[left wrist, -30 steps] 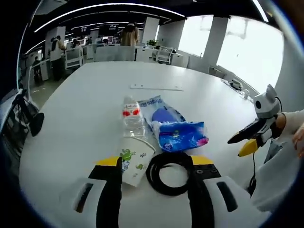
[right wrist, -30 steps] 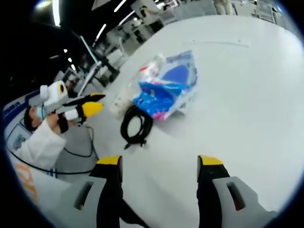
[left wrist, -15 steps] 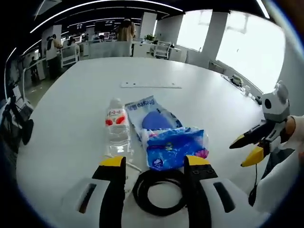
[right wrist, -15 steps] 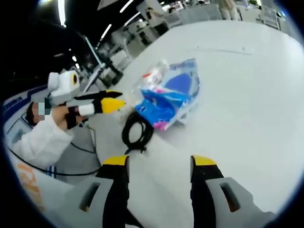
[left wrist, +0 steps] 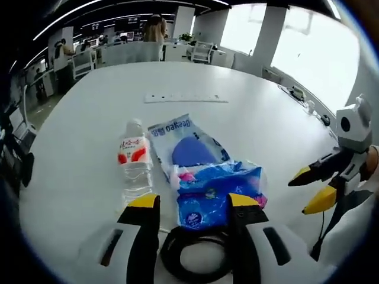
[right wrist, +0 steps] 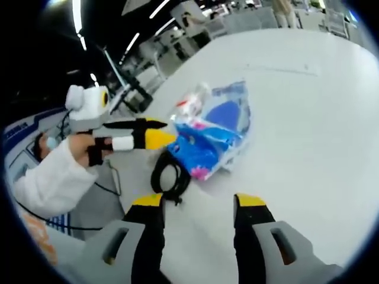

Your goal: Arrange the tabletop items into an orderly group along one side of the table until the central work area is clear of visible clutter.

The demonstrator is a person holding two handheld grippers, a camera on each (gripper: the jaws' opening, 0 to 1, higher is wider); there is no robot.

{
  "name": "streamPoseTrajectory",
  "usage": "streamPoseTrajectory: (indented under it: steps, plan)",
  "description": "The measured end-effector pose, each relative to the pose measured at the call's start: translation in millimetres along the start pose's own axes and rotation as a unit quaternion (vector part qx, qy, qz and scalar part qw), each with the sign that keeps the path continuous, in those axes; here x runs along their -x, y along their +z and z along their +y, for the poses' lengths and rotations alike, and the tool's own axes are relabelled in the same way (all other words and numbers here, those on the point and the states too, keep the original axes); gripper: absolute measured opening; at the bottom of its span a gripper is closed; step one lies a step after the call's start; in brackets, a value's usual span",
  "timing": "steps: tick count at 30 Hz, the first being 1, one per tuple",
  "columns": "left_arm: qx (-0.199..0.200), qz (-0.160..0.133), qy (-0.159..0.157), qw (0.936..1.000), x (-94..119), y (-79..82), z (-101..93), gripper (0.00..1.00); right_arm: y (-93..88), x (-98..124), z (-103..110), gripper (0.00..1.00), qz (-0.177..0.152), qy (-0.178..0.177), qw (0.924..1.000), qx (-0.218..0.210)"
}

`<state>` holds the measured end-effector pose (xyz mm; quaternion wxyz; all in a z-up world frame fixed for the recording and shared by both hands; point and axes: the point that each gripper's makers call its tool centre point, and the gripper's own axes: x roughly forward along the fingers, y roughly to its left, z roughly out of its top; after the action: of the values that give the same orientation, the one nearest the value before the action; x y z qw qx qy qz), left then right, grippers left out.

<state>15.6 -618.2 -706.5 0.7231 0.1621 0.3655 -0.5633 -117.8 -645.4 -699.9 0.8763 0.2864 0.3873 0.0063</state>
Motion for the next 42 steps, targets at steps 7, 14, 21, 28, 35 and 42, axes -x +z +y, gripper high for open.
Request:
streamPoseTrajectory:
  steps: [7, 14, 21, 28, 35, 42]
  plan:
    - [-0.005, 0.018, 0.013, 0.9997, -10.5, -10.3, 7.2, 0.42, 16.4, -19.1, -5.3, 0.41, -0.027, -0.016, 0.9985, -0.044]
    - [0.011, 0.026, 0.020, 0.9994, -14.2, -16.1, 8.0, 0.38, 11.4, -33.3, -13.1, 0.39, -0.020, -0.031, 0.9950, -0.093]
    - [0.025, 0.040, 0.012, 0.9988, -22.0, -25.3, 5.6, 0.29, 7.7, -47.5, -16.9, 0.32, -0.006, -0.037, 0.9959, -0.082]
    - [0.056, 0.036, 0.012, 0.9977, -20.4, -27.6, 3.1, 0.21, 7.3, -50.7, -20.0, 0.06, 0.000, -0.024, 0.9942, -0.105]
    - [0.098, 0.005, 0.029, 0.9947, -10.6, -27.8, 4.6, 0.01, 4.9, -43.4, -35.4, 0.01, -0.026, -0.036, 0.9893, -0.139]
    - [0.119, -0.021, 0.015, 0.9925, -3.0, -26.9, -11.9, 0.00, 15.2, -21.2, -44.9, 0.00, -0.066, -0.019, 0.9842, -0.163]
